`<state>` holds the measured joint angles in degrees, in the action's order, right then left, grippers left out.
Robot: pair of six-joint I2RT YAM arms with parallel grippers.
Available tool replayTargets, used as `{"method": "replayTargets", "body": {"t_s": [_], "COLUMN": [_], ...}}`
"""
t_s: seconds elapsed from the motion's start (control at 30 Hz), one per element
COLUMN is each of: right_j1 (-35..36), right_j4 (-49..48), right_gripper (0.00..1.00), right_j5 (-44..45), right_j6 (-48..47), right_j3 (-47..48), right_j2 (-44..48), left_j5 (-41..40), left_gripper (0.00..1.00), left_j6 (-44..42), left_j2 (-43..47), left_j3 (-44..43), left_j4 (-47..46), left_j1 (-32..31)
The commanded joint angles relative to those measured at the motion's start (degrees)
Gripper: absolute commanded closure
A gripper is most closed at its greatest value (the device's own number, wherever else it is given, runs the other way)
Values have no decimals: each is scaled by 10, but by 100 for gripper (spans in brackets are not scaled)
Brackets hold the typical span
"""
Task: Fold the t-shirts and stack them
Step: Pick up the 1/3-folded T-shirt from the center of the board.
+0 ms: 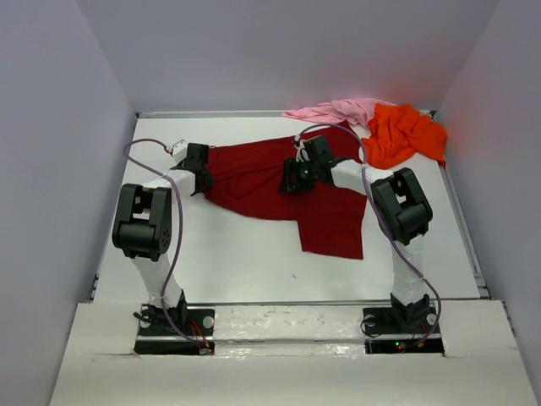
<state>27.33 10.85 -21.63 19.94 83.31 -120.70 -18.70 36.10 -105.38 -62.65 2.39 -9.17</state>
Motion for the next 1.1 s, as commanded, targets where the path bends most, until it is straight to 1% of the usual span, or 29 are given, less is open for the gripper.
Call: {"method": "replayTargets", "body": {"t_s": [0.0,0.63,1.07], "right_j1": [-1,-1,-6], "right_j4": [8,8,9], "right_gripper": [38,38,38], "right_j5": [4,4,3], "right_j6": [-3,-3,-2], "right_j3": [4,4,6], "right_j2": [-31,-32,-32], "left_j5": [-4,8,25], "left_gripper": [50,50,50], "left_j6": [-15,-32,-30], "left_j2": [7,0,18], "left_j3": [-30,-56,-28], "left_j4": [2,30,20], "left_j1": [-2,-3,-17]}}
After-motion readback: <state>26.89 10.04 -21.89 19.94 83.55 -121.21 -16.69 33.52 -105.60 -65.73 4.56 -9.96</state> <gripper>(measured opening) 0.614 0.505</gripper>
